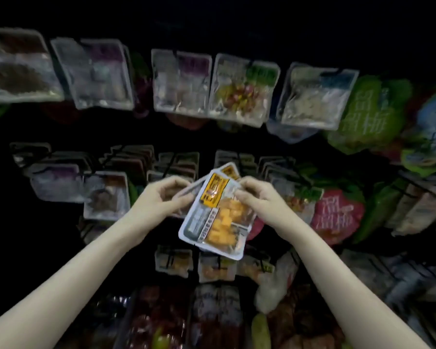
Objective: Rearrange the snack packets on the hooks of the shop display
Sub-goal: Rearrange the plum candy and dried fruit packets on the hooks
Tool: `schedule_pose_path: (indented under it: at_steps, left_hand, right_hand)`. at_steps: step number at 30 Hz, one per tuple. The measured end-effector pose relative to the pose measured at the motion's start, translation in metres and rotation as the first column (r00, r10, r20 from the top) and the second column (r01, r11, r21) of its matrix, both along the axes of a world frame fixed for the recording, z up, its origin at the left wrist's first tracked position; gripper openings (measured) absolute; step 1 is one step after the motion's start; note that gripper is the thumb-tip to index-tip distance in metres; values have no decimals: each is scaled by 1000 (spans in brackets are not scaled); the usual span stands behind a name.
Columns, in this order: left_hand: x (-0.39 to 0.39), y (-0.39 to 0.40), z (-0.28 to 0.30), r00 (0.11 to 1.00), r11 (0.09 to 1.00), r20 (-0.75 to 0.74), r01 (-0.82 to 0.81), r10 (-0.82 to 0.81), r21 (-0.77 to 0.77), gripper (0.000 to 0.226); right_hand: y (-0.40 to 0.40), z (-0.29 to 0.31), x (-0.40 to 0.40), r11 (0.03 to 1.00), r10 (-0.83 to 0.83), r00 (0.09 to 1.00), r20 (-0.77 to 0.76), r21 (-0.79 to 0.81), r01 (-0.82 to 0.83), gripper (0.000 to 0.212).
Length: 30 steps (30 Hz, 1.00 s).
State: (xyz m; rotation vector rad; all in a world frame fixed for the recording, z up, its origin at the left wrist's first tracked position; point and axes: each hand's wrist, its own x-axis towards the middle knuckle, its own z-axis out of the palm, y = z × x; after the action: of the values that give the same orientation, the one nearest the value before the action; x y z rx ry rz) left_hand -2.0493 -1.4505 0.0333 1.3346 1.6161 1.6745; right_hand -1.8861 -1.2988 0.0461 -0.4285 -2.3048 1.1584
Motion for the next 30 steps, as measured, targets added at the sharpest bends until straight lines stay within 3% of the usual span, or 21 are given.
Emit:
schedule_pose_path:
  at_steps: [4, 6, 8, 10, 12, 15, 19, 26, 30]
  left_hand:
    - [-36, -38, -101, 997, 950, 33, -55, 68, -307, 13]
    - [-54, -57, -141, 996, 894, 7, -72, 84, -443, 16]
    - [-68, -72, -177, 996, 820, -61, -84, 60, -566, 21]
    - [-79, -76, -205, 988, 751, -156, -98, -7, -653, 23]
    - [-84, -68, -229, 968, 728, -244, -123, -62, -674, 16]
    - [-90, -41, -260, 950, 743, -300, -139, -87, -655, 23]
    - [-98, -3, -292, 979, 730, -202, -148, 14, -668, 38]
    - [-92, 26, -315, 939, 759, 39, -252, 342, -600, 22]
    - [-95, 38, -318, 940, 747, 5, -268, 342, -608, 25]
  right_hand:
    - [-19, -92, -29, 1000, 5, 959, 283, -13, -1, 6]
    - [-31, -135, -38, 998, 14, 920, 391, -55, 9, 16]
    - [-43, -177, -41, 989, 36, 883, 469, -142, 35, 29]
    - [-55, -211, -40, 975, -9, 847, 532, -182, 125, 28]
    - [-64, -240, -40, 942, -119, 807, 579, -191, 276, 15]
    - [-66, -269, -40, 878, -306, 781, 544, -157, 453, 18]
    - [-56, -283, -52, 907, -370, 839, 398, -41, 420, 22]
    - [-51, -317, -71, 861, -400, 844, 357, -170, 479, 19]
    - [-49, -323, -69, 810, -424, 829, 363, -257, 527, 18]
